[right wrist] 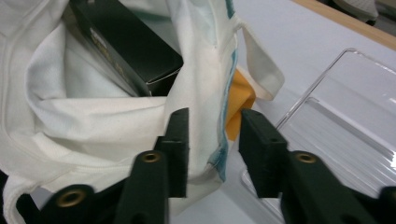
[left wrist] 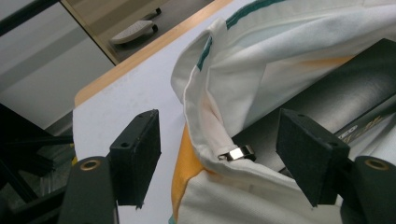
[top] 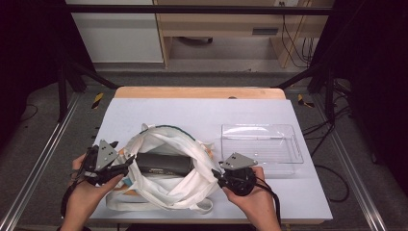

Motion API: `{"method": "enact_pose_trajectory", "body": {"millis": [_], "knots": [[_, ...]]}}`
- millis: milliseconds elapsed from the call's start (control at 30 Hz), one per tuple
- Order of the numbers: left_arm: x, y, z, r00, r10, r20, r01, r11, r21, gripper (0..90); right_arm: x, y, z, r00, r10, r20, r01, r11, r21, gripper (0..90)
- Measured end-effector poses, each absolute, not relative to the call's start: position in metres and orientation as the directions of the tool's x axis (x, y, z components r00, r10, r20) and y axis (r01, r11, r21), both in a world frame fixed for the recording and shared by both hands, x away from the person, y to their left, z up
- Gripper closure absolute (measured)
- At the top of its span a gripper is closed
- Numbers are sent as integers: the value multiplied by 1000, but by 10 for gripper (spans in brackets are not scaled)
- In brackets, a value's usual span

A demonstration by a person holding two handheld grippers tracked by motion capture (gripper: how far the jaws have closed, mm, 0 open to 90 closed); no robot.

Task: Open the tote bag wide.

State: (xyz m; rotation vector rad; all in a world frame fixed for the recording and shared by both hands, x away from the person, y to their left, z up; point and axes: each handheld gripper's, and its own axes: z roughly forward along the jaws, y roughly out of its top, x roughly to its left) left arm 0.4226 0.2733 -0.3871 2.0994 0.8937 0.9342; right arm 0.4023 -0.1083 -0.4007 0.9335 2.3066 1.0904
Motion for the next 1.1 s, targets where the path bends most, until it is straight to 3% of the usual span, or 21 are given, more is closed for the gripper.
{"method": "enact_pose_trajectory", "body": {"millis": [267, 467, 600, 733, 833, 1100], "knots": [[433, 279, -406, 532, 790, 305, 378, -544, 749, 314, 402, -111, -414, -687, 723, -77, 413, 476, 777, 725], [434, 283, -412, 544, 792, 276, 409, -538, 737, 472, 402, -108, -423, -685, 725, -70, 432, 481, 762, 630], [434, 287, -416, 517, 813, 267, 425, -515, 745, 588, 402, -106, -427, -681, 727, -87, 433, 496, 753, 682], [436, 291, -417, 502, 816, 286, 425, -521, 740, 758, 402, -105, -428, -673, 730, -118, 427, 514, 744, 745], [435, 293, -417, 503, 820, 274, 421, -509, 751, 812, 402, -104, -430, -670, 729, -142, 421, 530, 736, 774], [429, 302, -407, 477, 825, 301, 407, -511, 757, 822, 402, -105, -430, -659, 734, -167, 426, 546, 721, 835]]}}
